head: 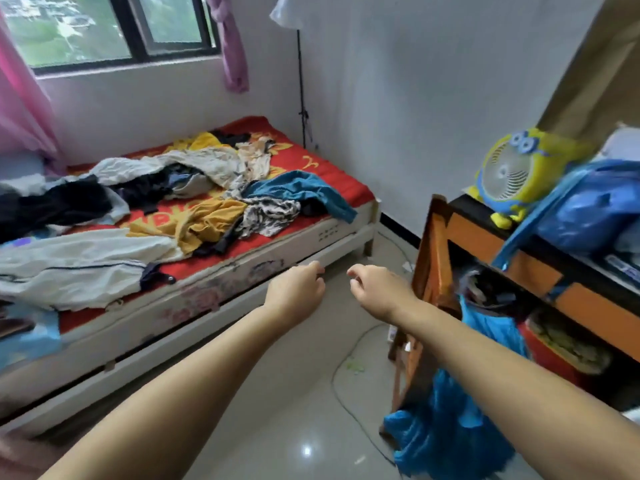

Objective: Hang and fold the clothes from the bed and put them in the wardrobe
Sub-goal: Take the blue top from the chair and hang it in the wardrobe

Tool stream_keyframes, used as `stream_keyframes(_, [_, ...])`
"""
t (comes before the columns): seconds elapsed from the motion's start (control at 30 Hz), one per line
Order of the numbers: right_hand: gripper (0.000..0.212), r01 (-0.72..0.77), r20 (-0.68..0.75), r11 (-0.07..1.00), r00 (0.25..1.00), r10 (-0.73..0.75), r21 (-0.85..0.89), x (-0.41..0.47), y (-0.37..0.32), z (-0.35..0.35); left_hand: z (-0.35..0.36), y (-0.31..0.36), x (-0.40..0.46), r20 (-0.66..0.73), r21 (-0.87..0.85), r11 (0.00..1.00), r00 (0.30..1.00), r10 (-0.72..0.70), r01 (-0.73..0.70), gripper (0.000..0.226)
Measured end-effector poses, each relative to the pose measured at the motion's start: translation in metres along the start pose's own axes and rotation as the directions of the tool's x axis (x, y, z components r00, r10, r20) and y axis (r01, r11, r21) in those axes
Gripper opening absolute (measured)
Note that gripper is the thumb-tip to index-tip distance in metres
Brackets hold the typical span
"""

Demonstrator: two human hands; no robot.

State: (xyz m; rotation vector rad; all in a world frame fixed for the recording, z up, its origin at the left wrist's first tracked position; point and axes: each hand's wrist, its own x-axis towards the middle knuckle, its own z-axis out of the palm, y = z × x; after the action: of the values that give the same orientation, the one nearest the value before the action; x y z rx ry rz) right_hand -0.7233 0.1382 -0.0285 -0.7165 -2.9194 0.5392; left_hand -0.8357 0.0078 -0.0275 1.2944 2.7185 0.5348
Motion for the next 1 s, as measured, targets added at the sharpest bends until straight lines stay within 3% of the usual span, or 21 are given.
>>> stream_keyframes(0.1, [0.031, -0.150, -0.164, 0.987, 0.974, 0.157, 0.054, -0.032, 0.055, -0.034, 0.017, 0.074, 0.025, -0.041, -0.048, 0.969, 0.969, 0.242, -0.243, 0.028])
stream_keyframes(0.23, [0.030, -0.375, -0.285, 0.924, 0.880, 0.379, 0.070, -0.076, 0.126, -0.065, 0.029, 0.170, 0.046, -0.086, -0.100, 0.859, 0.864, 0.496, -0.503, 0.024])
stream_keyframes(0.33, [0.028, -0.499, -0.286, 0.864, 0.819, 0.497, 0.072, -0.107, 0.176, -0.073, 0.044, 0.230, 0.056, -0.011, -0.096, 0.805, 0.809, 0.588, -0.586, 0.024])
stream_keyframes(0.43, [0.027, -0.613, -0.242, 0.788, 0.758, 0.606, 0.056, -0.136, 0.224, -0.071, 0.075, 0.283, 0.059, 0.155, -0.047, 0.767, 0.754, 0.638, -0.640, 0.021])
stream_keyframes(0.57, [0.027, -0.695, -0.166, 0.712, 0.695, 0.700, 0.097, -0.159, 0.290, -0.059, 0.138, 0.340, 0.065, 0.352, -0.015, 0.781, 0.728, 0.589, -0.624, 0.007])
stream_keyframes(0.73, [0.031, -0.745, -0.003, 0.657, 0.661, 0.750, 0.120, -0.164, 0.380, -0.036, 0.243, 0.369, 0.087, 0.590, -0.021, 0.891, 0.714, 0.377, -0.453, 0.020])
stream_keyframes(0.87, [0.030, -0.743, 0.133, 0.666, 0.669, 0.731, 0.075, -0.158, 0.450, 0.003, 0.321, 0.353, 0.099, 0.664, 0.011, 0.973, 0.729, 0.167, -0.232, 0.025])
stream_keyframes(1.0, [0.022, -0.730, 0.236, 0.679, 0.675, 0.699, 0.075, -0.132, 0.504, 0.066, 0.392, 0.337, 0.118, 0.657, 0.050, 0.989, 0.750, 0.073, -0.139, 0.024])
